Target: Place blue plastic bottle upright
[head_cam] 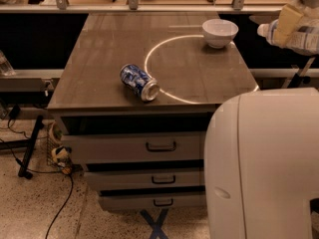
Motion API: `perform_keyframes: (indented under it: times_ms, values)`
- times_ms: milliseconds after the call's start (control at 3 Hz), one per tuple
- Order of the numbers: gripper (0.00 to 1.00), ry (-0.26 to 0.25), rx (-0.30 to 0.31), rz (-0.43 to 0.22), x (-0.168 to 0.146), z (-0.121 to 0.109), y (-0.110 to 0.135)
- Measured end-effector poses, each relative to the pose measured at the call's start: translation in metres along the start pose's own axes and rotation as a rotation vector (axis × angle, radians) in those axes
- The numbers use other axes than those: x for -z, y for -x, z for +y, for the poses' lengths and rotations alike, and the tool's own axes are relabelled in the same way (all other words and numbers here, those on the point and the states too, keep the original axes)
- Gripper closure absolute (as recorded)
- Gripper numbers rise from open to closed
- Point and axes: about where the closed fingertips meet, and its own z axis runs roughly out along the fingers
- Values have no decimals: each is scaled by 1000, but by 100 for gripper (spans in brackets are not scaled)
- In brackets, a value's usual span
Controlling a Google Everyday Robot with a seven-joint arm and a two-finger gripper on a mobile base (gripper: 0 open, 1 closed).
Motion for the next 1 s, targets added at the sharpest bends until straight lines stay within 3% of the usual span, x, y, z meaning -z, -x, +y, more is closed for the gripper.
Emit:
perform_keyframes:
  times_ms: [333,667,1000]
  values:
    - [100,-16,1,-34,-3,-4,11]
    - [100,86,1,-42,-22,3,0]
    - [100,248,-25,-51,-53,8,-35]
